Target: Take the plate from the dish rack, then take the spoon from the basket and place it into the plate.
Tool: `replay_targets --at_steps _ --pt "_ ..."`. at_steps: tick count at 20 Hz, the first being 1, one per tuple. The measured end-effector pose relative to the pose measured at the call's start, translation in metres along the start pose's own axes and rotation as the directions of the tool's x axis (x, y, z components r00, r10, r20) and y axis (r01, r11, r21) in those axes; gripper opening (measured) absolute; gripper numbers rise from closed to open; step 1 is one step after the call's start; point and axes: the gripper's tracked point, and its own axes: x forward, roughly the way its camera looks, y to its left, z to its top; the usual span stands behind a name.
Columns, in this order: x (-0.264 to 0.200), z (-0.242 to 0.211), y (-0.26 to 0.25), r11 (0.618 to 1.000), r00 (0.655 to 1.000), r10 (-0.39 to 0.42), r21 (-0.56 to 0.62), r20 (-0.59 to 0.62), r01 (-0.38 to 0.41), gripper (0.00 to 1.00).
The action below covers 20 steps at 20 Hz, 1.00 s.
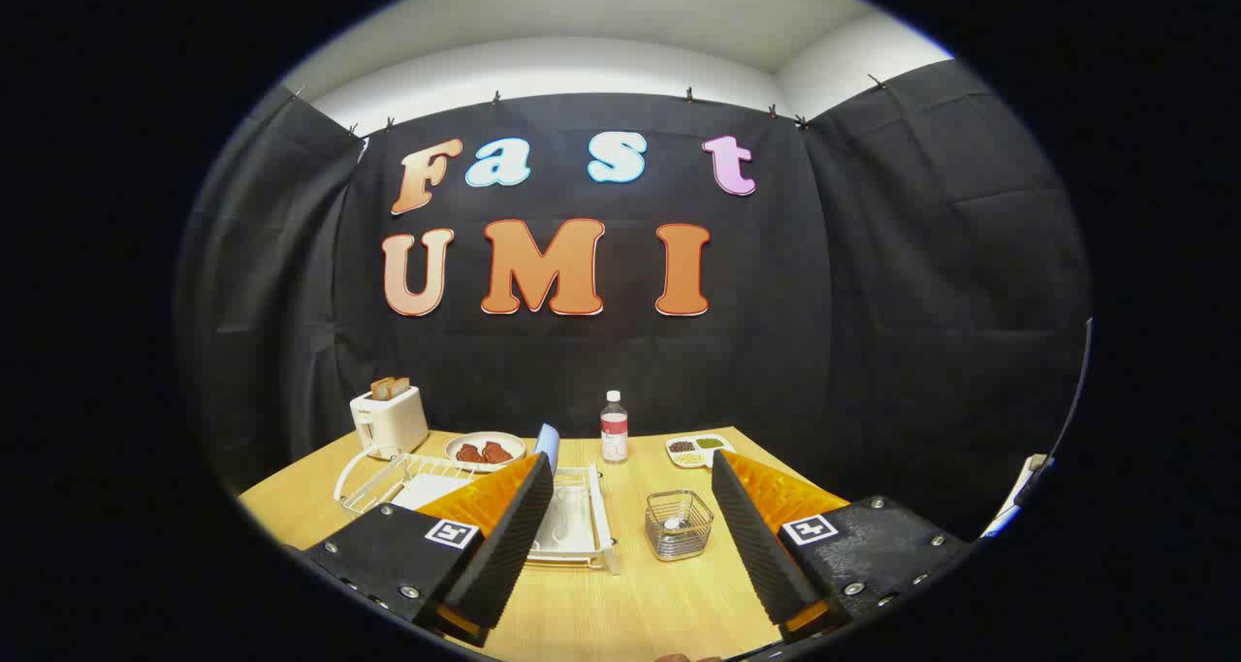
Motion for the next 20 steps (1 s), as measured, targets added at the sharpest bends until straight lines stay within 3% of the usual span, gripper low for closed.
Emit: replay_targets --at_steps 6,20 --pt "0.019 0.004 0.034 0.998 0.998 0.055 0.028 -0.025 -0.055 0.98" --pt "0.061 0.013 0.046 0.994 0.993 0.111 0.006 -0.047 -0.111 0.98"
